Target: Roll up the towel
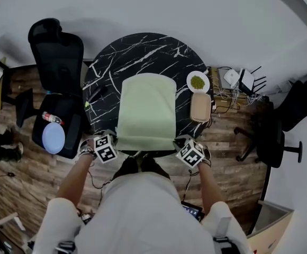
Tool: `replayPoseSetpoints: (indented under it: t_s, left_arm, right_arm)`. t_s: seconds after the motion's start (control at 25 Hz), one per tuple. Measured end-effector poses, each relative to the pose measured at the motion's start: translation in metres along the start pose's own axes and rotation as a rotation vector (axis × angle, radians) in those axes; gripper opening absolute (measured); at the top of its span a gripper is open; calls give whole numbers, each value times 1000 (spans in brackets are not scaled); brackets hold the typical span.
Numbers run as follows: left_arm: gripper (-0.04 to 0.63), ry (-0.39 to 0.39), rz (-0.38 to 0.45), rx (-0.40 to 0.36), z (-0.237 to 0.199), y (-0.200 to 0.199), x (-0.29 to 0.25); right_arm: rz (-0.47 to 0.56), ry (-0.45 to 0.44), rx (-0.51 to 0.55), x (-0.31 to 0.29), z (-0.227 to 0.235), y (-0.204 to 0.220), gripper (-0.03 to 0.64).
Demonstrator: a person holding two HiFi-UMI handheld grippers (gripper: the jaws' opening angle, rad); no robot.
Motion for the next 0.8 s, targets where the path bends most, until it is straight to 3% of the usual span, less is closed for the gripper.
replayPoseSetpoints:
  t_s: [0.16, 0.32, 0.52, 0.64, 0.8]
  left_arm:
    - [20, -53, -25, 2, -27, -17, -19]
    - [26, -103, -39, 34, -40, -19, -40]
    - [156, -170, 75, 134, -50, -23, -37]
    - [170, -205, 133, 180, -55, -22, -28]
    - [169, -174, 156, 182, -37, -12, -21]
  right_arm:
    - [-42, 71, 42, -20, 24, -10, 14]
    - [-85, 81, 12, -45, 40, -8, 15]
    - [-129, 187, -43, -48, 50, 4, 105]
    - [-137, 243, 0, -40, 45, 7, 112]
    - [-110, 105, 132, -39, 11, 5, 98]
Point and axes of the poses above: the fingertips, and each gripper's own axes: x backward along the fingers, z to its right, y out of its underside, the point moved 8 cm from there along x, backward along the fingers, and after that the axes turned 14 degrees about x, right-handed, at the moved point
